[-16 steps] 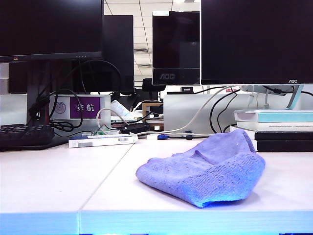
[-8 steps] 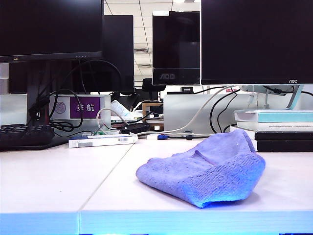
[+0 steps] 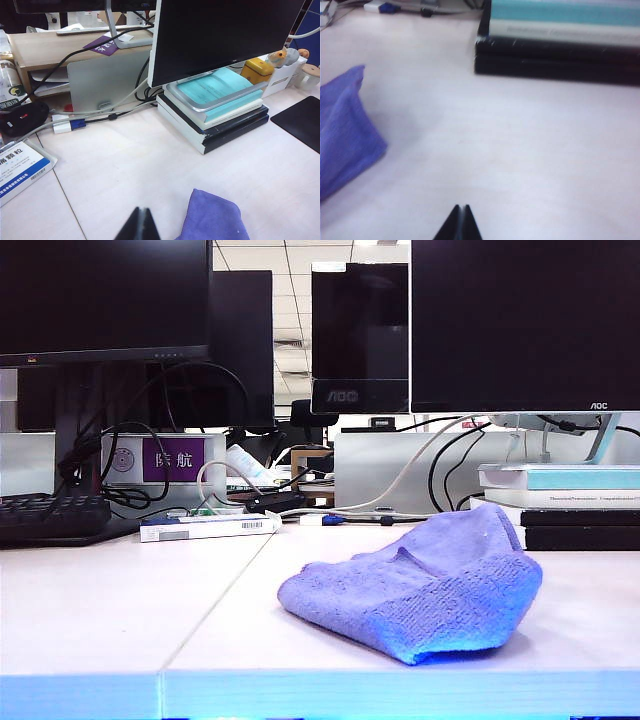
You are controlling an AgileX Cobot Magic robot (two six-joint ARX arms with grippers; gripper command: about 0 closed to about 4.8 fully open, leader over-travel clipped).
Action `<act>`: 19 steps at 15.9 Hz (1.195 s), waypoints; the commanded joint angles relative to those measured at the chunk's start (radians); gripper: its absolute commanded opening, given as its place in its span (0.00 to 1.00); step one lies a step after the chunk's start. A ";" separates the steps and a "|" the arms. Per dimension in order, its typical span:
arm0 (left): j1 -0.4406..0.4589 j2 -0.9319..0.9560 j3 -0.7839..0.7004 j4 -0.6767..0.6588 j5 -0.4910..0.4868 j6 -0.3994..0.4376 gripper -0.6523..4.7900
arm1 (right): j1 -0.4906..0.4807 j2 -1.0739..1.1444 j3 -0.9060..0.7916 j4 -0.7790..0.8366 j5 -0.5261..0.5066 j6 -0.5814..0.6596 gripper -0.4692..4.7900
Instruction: Wipe the table from front to back using the rag.
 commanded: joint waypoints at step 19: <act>0.034 -0.014 0.005 -0.018 -0.251 0.044 0.11 | -0.082 -0.006 -0.010 -0.004 -0.039 0.007 0.21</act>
